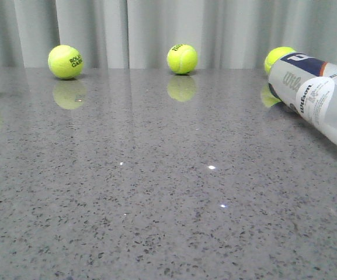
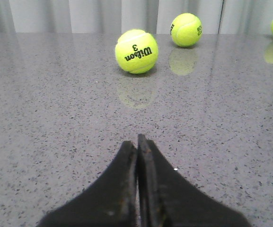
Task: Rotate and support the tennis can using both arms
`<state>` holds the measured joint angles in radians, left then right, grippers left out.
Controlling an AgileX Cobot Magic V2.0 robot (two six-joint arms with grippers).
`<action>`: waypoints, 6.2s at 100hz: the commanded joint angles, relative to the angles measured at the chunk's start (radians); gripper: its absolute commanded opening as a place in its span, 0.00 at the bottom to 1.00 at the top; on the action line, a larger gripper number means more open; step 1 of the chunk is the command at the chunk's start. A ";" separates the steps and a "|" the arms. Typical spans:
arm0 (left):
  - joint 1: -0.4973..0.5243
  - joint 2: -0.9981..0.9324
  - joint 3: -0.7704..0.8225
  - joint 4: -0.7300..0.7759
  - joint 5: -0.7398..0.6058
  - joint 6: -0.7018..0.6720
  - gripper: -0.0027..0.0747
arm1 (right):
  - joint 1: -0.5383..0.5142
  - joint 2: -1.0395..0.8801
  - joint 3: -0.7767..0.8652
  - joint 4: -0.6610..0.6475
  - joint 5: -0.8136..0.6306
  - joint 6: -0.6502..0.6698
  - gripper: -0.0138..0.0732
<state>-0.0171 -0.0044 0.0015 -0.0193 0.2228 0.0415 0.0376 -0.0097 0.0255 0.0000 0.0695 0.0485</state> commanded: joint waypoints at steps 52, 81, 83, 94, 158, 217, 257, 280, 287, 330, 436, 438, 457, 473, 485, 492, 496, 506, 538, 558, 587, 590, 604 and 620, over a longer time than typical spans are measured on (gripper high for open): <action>-0.008 -0.027 0.045 -0.001 -0.074 -0.011 0.01 | -0.008 -0.011 -0.032 -0.006 -0.032 -0.005 0.08; -0.008 -0.027 0.045 -0.001 -0.074 -0.011 0.01 | -0.007 0.082 -0.240 -0.006 0.275 -0.005 0.08; -0.008 -0.027 0.045 -0.001 -0.074 -0.011 0.01 | -0.007 0.096 -0.256 -0.006 0.294 -0.005 0.08; -0.008 -0.027 0.045 -0.001 -0.074 -0.011 0.01 | -0.007 0.180 -0.335 -0.006 0.361 -0.005 0.08; -0.008 -0.027 0.045 -0.001 -0.074 -0.011 0.01 | -0.006 0.765 -0.759 0.103 0.663 -0.083 0.85; -0.008 -0.027 0.045 -0.001 -0.074 -0.011 0.01 | 0.037 1.258 -1.157 0.280 0.900 -0.158 0.88; -0.008 -0.027 0.045 -0.001 -0.074 -0.011 0.01 | 0.037 1.565 -1.282 0.310 0.895 -0.145 0.88; -0.008 -0.027 0.045 -0.001 -0.074 -0.011 0.01 | 0.037 1.594 -1.286 0.315 0.896 -0.145 0.47; -0.008 -0.027 0.045 -0.001 -0.074 -0.011 0.01 | 0.037 1.594 -1.298 0.315 0.913 -0.155 0.38; -0.008 -0.027 0.045 -0.001 -0.074 -0.011 0.01 | 0.209 1.594 -1.533 0.314 0.987 -0.730 0.37; -0.008 -0.027 0.045 -0.001 -0.074 -0.011 0.01 | 0.363 1.746 -1.535 0.298 0.953 -1.393 0.43; -0.008 -0.027 0.045 -0.001 -0.074 -0.011 0.01 | 0.363 1.746 -1.535 0.296 0.954 -1.393 0.46; -0.008 -0.027 0.045 -0.001 -0.074 -0.011 0.01 | 0.363 1.746 -1.535 0.295 0.965 -1.393 0.84; -0.008 -0.027 0.045 -0.001 -0.074 -0.011 0.01 | 0.363 1.746 -1.535 0.283 0.965 -1.393 0.90; -0.008 -0.027 0.045 -0.001 -0.074 -0.011 0.01 | 0.363 1.746 -1.535 0.281 0.965 -1.393 0.90; -0.008 -0.027 0.045 -0.001 -0.074 -0.011 0.01 | 0.363 1.746 -1.535 0.280 0.965 -1.393 0.90; -0.008 -0.027 0.045 -0.001 -0.074 -0.011 0.01 | 0.363 1.745 -1.535 0.280 0.965 -1.393 0.90; -0.008 -0.027 0.045 -0.001 -0.074 -0.011 0.01 | 0.363 1.744 -1.535 0.277 0.965 -1.393 0.90; -0.008 -0.027 0.045 -0.001 -0.074 -0.011 0.01 | 0.363 1.719 -1.656 0.262 1.120 -1.391 0.90; -0.008 -0.027 0.045 -0.001 -0.074 -0.011 0.01 | 0.363 1.657 -1.724 0.262 1.226 -1.294 0.85; -0.008 -0.027 0.045 -0.001 -0.074 -0.011 0.01 | 0.363 1.581 -1.724 0.262 1.226 -1.054 0.11; -0.008 -0.027 0.045 -0.001 -0.074 -0.011 0.01 | 0.363 1.575 -1.724 0.262 1.229 -1.041 0.07; -0.008 -0.027 0.045 0.005 -0.074 -0.011 0.01 | 0.363 1.559 -1.724 0.262 1.200 -0.826 0.09; -0.008 -0.027 0.045 0.005 -0.074 -0.011 0.01 | 0.327 1.532 -1.711 0.262 1.146 -0.368 0.09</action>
<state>-0.0171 -0.0044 0.0015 -0.0173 0.2228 0.0415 0.3864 1.5833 -1.6688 0.2496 1.2452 -0.5410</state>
